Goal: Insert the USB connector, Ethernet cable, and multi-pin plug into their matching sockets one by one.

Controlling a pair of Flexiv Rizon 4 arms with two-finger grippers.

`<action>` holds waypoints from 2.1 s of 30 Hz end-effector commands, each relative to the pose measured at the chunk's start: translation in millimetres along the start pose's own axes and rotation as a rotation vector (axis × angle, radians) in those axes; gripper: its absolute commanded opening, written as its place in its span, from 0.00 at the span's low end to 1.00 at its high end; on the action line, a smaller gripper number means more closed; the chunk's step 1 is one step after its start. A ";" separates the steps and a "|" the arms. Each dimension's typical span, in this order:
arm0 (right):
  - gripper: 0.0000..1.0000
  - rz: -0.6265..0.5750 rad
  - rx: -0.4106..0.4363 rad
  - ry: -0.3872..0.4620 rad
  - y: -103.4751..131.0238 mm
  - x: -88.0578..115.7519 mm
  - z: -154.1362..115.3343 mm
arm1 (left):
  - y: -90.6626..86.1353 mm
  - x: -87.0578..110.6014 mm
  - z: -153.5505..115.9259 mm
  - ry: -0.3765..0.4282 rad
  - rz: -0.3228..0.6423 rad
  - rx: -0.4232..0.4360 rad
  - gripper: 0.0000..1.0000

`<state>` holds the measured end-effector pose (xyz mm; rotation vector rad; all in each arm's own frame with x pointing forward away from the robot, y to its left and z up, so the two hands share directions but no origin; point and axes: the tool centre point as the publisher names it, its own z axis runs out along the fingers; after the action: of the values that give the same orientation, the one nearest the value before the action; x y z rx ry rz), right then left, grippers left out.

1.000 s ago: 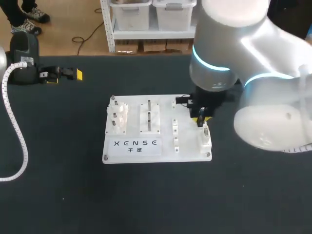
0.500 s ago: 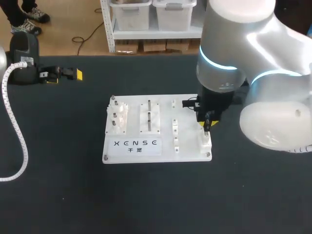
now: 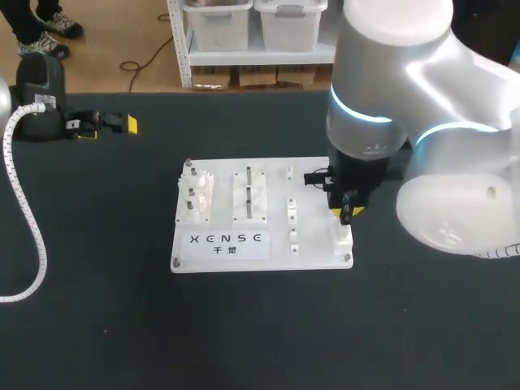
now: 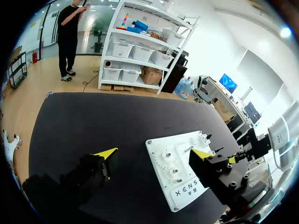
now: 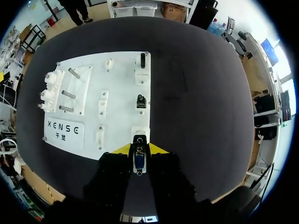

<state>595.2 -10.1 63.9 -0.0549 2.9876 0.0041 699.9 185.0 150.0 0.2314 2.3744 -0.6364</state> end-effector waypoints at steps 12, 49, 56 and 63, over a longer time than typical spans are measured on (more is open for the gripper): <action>0.00 0.009 0.005 0.007 1.9 1.2 7.4 | 0.0 0.0 0.0 0.000 0.000 0.000 1.00; 0.00 0.060 -0.003 0.084 2.7 12.6 41.4 | 0.0 0.0 0.0 0.000 0.000 0.000 1.00; 0.00 0.074 -0.003 0.136 3.4 7.5 52.2 | 0.0 0.0 0.0 0.000 0.000 0.000 1.00; 0.16 0.053 -0.005 0.144 1.9 2.3 49.1 | 0.0 0.0 0.0 0.000 0.000 0.000 1.00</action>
<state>593.5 -9.2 50.1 0.0274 3.1259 0.0064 699.9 185.0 150.0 0.2314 2.3744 -0.6364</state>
